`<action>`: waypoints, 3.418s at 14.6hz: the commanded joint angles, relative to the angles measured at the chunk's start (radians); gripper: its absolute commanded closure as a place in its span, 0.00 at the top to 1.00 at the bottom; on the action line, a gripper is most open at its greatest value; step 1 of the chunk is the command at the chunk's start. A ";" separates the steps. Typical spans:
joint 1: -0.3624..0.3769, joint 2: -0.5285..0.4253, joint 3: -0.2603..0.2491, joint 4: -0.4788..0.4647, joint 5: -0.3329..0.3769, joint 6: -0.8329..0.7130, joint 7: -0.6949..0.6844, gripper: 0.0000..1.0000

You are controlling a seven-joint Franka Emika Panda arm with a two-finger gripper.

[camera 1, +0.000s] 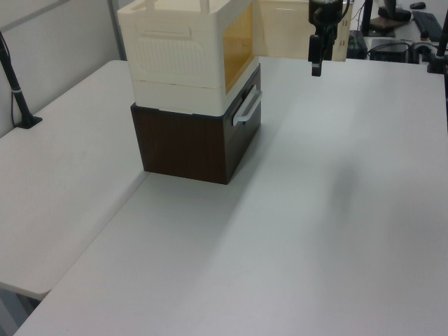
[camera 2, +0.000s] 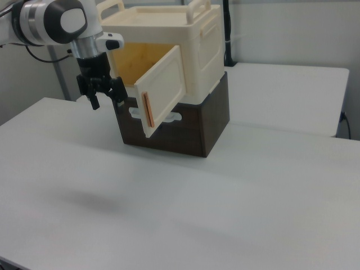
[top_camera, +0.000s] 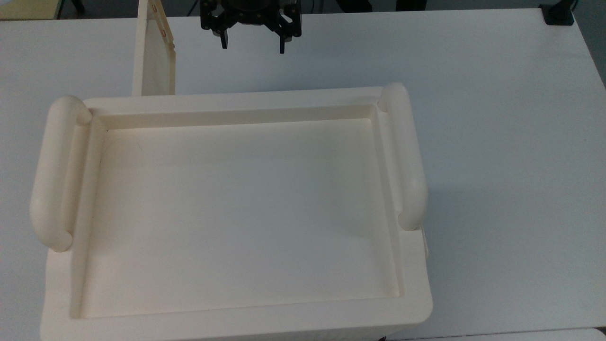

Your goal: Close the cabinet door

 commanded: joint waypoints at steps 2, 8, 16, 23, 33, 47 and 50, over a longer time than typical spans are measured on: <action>0.005 -0.032 -0.008 -0.032 0.000 -0.022 -0.014 1.00; 0.006 -0.028 -0.008 -0.032 0.000 -0.021 -0.014 1.00; 0.008 -0.025 -0.006 -0.032 0.000 -0.016 -0.020 0.00; 0.009 -0.022 -0.006 -0.030 0.000 -0.013 -0.020 0.00; -0.044 -0.038 -0.022 0.246 0.011 -0.058 -0.025 0.00; -0.291 -0.026 -0.028 0.269 0.002 0.013 -0.318 0.00; -0.285 -0.016 -0.026 0.246 0.014 0.011 -0.319 0.00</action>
